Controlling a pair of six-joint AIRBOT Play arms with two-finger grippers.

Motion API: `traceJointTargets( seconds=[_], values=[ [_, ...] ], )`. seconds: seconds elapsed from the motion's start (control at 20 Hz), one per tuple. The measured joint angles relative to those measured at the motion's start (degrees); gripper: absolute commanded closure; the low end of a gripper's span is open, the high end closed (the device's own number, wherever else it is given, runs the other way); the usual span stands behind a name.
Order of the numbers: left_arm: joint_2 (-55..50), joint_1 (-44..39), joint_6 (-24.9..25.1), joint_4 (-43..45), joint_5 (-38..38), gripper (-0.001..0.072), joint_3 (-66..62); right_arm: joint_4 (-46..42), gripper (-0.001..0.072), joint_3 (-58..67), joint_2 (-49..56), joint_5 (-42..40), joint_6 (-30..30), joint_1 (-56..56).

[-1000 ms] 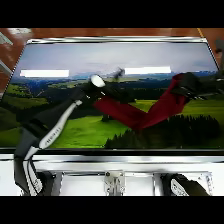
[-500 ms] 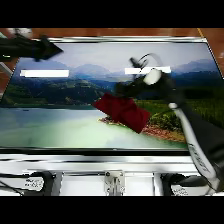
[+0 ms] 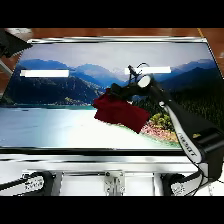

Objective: Fold the shirts.

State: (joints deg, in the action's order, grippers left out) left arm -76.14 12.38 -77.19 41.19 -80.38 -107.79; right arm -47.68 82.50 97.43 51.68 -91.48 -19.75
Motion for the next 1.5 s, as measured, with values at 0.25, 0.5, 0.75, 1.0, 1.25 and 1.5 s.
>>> traceJointTargets(
  seconds=[0.25,0.5,0.75,1.0,1.25,1.5],
  values=[
    [0.5,-0.7,0.3,0.0,-0.7,0.0667,0.0,-20.7,0.0045,-2.6,-5.5,23.5,-0.4,12.0],
    [0.5,-1.0,0.4,0.1,-1.7,0.0667,0.0,-14.3,0.0044,-17.5,-7.8,24.1,3.3,19.0],
    [0.5,-1.1,0.4,0.0,-2.1,0.0667,0.0,-0.6,0.0049,-29.3,-8.2,10.0,7.8,19.8],
    [0.5,-1.1,0.2,0.0,-2.2,0.0667,0.0,9.5,0.065,-31.6,-8.1,0.8,11.6,20.2],
    [0.3,-1.2,-0.2,0.0,-2.2,0.0668,0.0,25.5,0.065,-20.2,-8.5,4.5,24.8,25.0],
    [-0.1,-2.2,-1.3,0.0,-2.2,0.0667,0.0,19.8,0.065,-2.2,-8.7,13.6,19.3,37.3]
  ],
)
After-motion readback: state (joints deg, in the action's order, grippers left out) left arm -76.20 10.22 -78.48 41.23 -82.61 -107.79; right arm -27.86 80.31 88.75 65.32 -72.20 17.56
